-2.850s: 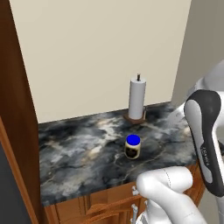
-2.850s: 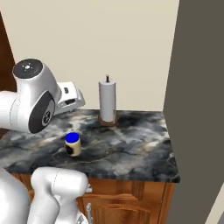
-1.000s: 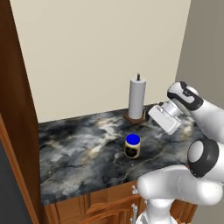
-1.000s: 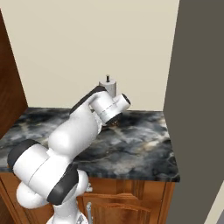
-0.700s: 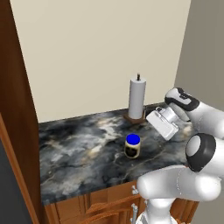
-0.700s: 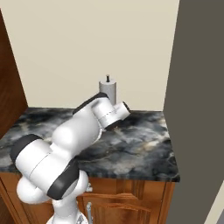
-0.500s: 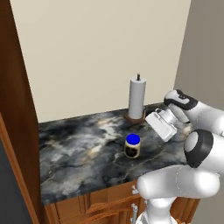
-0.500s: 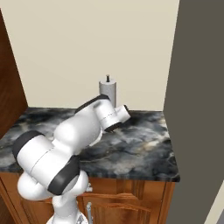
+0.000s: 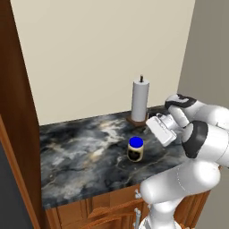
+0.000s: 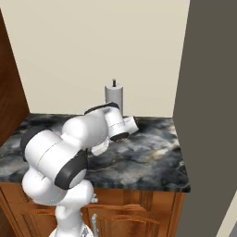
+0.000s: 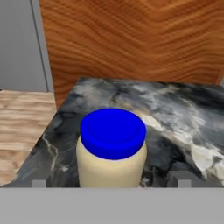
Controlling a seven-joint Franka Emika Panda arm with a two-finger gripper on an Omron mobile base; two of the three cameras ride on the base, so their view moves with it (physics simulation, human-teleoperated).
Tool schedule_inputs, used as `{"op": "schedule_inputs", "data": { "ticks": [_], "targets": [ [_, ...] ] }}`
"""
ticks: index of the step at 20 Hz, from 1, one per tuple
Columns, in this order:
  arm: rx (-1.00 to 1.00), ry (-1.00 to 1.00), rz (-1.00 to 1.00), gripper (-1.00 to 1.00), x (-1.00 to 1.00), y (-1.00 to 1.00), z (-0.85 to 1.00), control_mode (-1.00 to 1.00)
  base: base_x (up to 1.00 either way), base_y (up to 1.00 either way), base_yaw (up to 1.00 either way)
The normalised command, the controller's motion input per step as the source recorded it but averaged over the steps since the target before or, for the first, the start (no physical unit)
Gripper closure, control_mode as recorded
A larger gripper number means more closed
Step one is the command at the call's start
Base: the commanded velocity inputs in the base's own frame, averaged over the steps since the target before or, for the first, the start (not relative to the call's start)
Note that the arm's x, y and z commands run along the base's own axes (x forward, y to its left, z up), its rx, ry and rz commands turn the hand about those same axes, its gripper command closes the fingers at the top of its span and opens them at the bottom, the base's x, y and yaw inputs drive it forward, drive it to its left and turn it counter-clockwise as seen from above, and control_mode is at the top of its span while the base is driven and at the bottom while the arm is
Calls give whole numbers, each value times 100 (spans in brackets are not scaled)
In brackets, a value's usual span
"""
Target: Place the ketchup and mayonnaise from the counter to the top shelf of the fridge. If the existing items in the fridge are on the top shelf, move them to other shelves.
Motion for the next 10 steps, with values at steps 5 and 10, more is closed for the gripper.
{"op": "schedule_inputs", "data": {
  "ticks": [5,10],
  "targets": [
    [0,0,0,-100,-18,22,0,-100,0,0,0],
    [0,0,0,-100,-33,15,0,-100,0,0,0]
  ]
}}
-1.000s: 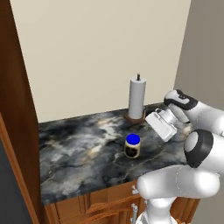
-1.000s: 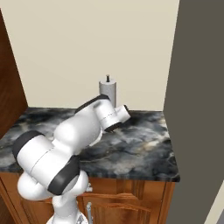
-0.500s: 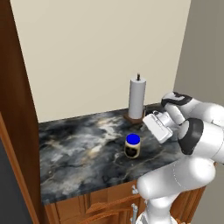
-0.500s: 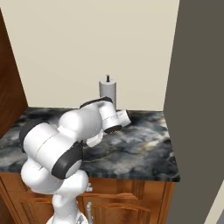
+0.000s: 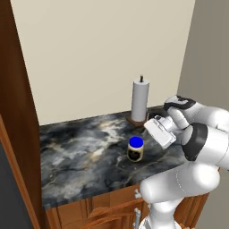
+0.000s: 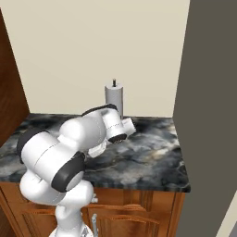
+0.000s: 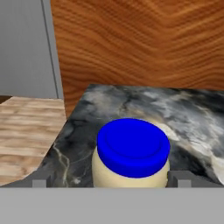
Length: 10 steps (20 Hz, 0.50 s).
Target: Place the ketchup and mayonnaise from the counter to the top shelf of the fridge. If the existing items in the fridge are on the top shelf, move them to other shelves.
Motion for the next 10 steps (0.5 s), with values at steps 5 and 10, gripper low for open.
{"op": "schedule_inputs", "data": {
  "ticks": [5,10],
  "targets": [
    [0,0,0,-100,-19,1,0,-100,0,0,0],
    [0,0,-1,-100,-3,13,0,-100,0,0,0]
  ]
}}
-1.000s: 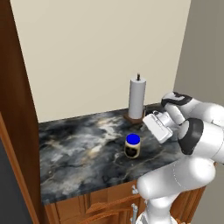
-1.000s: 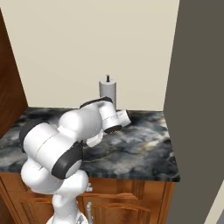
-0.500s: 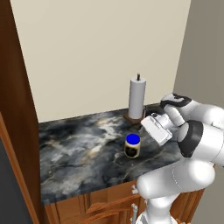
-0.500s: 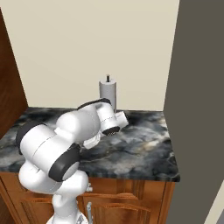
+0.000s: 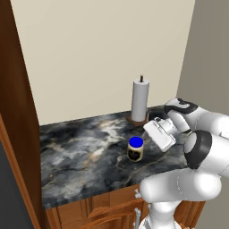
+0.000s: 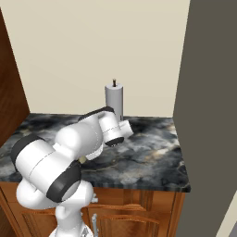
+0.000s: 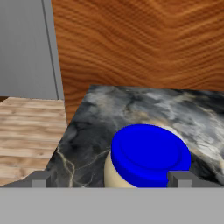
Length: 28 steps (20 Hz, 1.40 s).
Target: Place the ketchup and mayonnaise from the counter to the top shelf of the fridge. If the existing items in the fridge are on the top shelf, move them to other shelves.
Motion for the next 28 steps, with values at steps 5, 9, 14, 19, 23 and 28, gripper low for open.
{"op": "schedule_inputs", "data": {
  "ticks": [5,9,14,19,23,28],
  "targets": [
    [0,0,-3,-100,16,1,-1,-100,0,0,0],
    [0,0,0,-100,27,0,-9,-100,0,0,0],
    [0,0,-1,-100,17,0,-1,-100,0,0,0],
    [0,2,-2,-100,-2,2,-1,-100,0,0,0],
    [0,0,-2,-100,0,4,0,-100,0,0,0],
    [0,2,-2,-100,0,9,-1,-100,0,0,0]
  ]
}}
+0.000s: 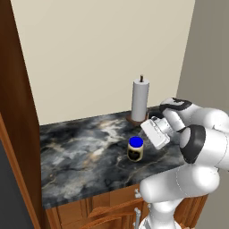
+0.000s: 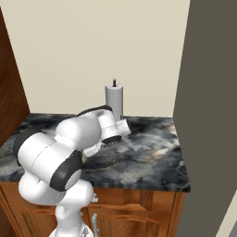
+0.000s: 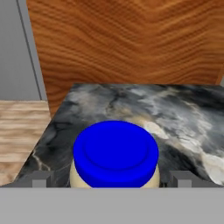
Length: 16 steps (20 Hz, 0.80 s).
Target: Place the ketchup and mayonnaise from the counter to the top shelf of the fridge. If the existing items in the fridge are on the top shelf, move them to other shelves.
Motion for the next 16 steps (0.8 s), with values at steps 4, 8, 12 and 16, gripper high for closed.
{"op": "schedule_inputs", "data": {
  "ticks": [4,8,12,16],
  "targets": [
    [0,3,-1,-100,-1,7,-5,-100,0,0,0],
    [0,4,0,-100,-4,13,-9,-100,0,0,0],
    [0,5,0,-100,-4,12,-18,-100,0,0,0],
    [0,3,0,-100,0,11,-10,-100,0,0,0]
  ]
}}
